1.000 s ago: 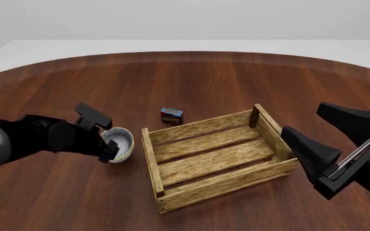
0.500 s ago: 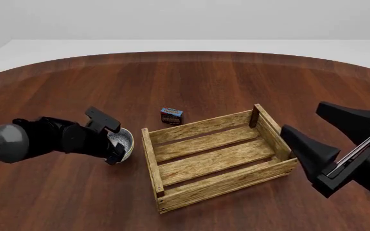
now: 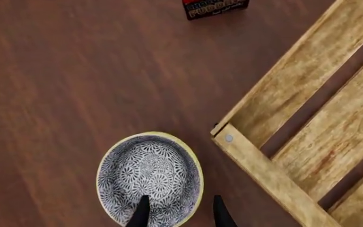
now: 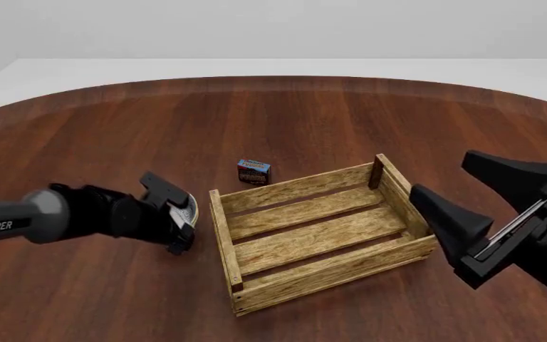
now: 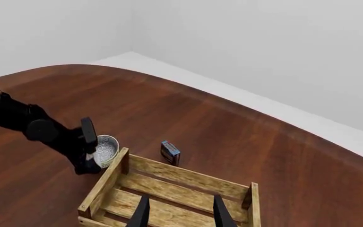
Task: Stack the right bowl on the left bowl and place them in the tray.
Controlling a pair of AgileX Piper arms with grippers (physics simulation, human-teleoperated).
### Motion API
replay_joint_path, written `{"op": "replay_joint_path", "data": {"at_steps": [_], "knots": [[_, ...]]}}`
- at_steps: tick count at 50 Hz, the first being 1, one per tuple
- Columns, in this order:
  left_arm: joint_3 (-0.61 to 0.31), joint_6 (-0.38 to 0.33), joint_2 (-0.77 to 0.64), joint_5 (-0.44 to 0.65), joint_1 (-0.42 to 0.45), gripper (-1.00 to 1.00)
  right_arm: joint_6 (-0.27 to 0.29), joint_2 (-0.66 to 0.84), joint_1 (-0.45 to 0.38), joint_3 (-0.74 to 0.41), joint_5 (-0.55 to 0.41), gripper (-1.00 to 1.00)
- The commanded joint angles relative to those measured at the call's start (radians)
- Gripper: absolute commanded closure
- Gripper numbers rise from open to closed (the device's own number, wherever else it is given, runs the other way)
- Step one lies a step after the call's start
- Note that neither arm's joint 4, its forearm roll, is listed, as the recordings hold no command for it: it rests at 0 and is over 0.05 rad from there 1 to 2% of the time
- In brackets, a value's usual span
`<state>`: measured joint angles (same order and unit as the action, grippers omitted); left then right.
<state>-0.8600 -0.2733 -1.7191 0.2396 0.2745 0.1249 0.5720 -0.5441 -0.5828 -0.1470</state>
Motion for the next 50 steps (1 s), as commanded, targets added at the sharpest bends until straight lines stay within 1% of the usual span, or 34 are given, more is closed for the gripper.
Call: {"op": "replay_joint_path", "data": {"at_steps": [1,23,24,25,26,43,50], "knots": [[0.010,0.017,-0.043,-0.035,0.010,-1.00,0.001,0.003,0.001,0.001,0.004,-1.00],[0.029,0.047,-0.093,-0.082,0.019,-1.00,0.002,-0.002,0.001,-0.001,-0.002,-1.00],[0.029,0.058,-0.098,-0.082,0.029,-1.00,0.002,-0.001,0.001,-0.001,-0.002,-1.00],[0.031,0.071,-0.100,-0.082,0.041,1.00,0.002,-0.001,0.000,-0.001,-0.001,-1.00],[0.032,0.059,-0.096,-0.086,0.031,1.00,0.003,0.000,0.001,-0.001,-0.001,-1.00],[0.039,0.068,-0.080,-0.078,0.043,1.00,0.003,0.000,0.001,0.000,0.000,-1.00],[0.040,0.058,-0.062,-0.071,0.026,1.00,0.001,-0.004,0.002,-0.003,-0.005,-1.00]]}}
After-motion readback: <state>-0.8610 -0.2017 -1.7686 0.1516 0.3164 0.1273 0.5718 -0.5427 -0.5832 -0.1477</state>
